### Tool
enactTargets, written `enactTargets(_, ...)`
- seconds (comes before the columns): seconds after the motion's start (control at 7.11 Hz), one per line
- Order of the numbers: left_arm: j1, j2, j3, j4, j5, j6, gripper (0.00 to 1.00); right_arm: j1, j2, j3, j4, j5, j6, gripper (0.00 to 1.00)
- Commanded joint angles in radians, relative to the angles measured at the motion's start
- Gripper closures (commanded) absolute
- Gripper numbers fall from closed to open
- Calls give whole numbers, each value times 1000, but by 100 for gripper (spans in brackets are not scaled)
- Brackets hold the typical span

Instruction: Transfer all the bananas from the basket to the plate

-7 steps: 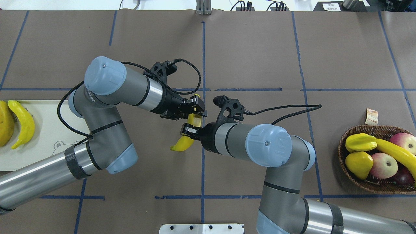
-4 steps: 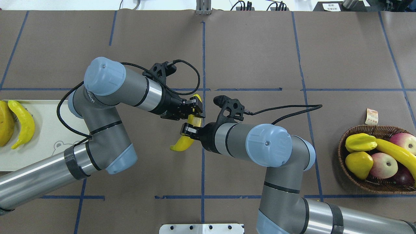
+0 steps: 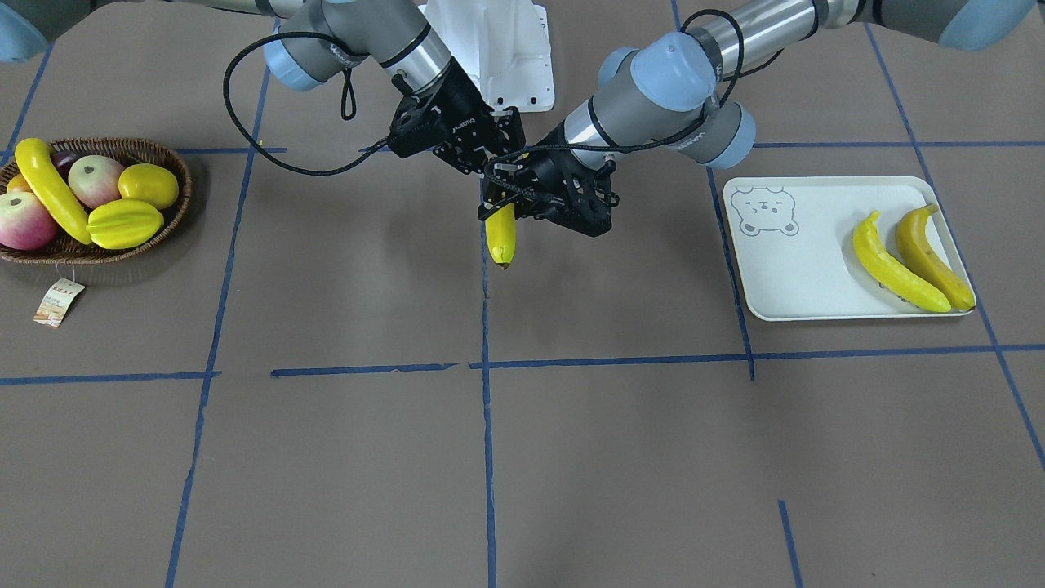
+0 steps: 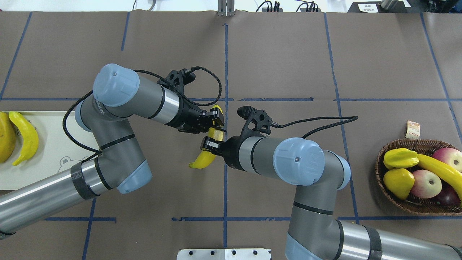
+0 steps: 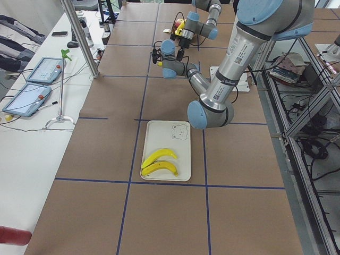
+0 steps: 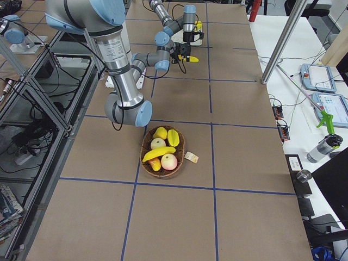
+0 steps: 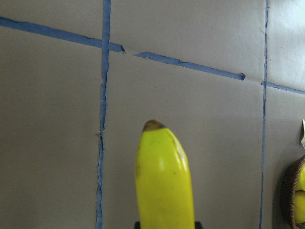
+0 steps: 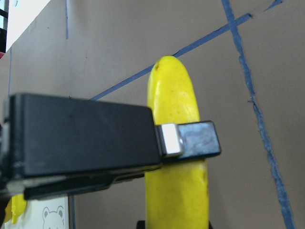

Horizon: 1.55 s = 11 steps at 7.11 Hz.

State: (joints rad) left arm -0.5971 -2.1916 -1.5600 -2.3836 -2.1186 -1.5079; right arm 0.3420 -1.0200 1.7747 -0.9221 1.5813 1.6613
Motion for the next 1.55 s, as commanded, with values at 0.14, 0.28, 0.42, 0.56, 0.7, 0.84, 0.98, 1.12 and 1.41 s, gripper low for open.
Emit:
enactTargets(0.14, -4, 3, -2, -3, -1, 1, 96, 3, 0, 0, 0, 0, 3, 0)
enactTargets(0.28, -13, 7, -2, 3, -7, 3, 98, 17, 0, 0, -1, 2, 5, 0)
enactTargets(0.42, -27, 13, -3, 62, -9, 6, 98, 17, -8, 0, -17, 5, 3, 0)
enactTargets(0.56, -48, 15, -14, 128, -24, 9, 98, 25, -14, 2, -30, 14, 2, 0)
enactTargets(0.7, -78, 16, -20, 224, -50, 17, 98, 38, -15, 31, -140, 34, -3, 0)
enactTargets(0.84, -95, 35, -40, 262, -50, 18, 98, 55, -19, 102, -264, 81, -8, 0)
enactTargets(0.98, -114, 47, -57, 311, -49, 26, 98, 84, -47, 188, -400, 147, -9, 0)
enactTargets(1.12, -134, 65, -98, 422, -41, 108, 98, 121, -60, 263, -534, 208, -18, 0)
enactTargets(1.41, -182, 133, -258, 724, 24, 286, 97, 166, -57, 351, -775, 294, -113, 0)
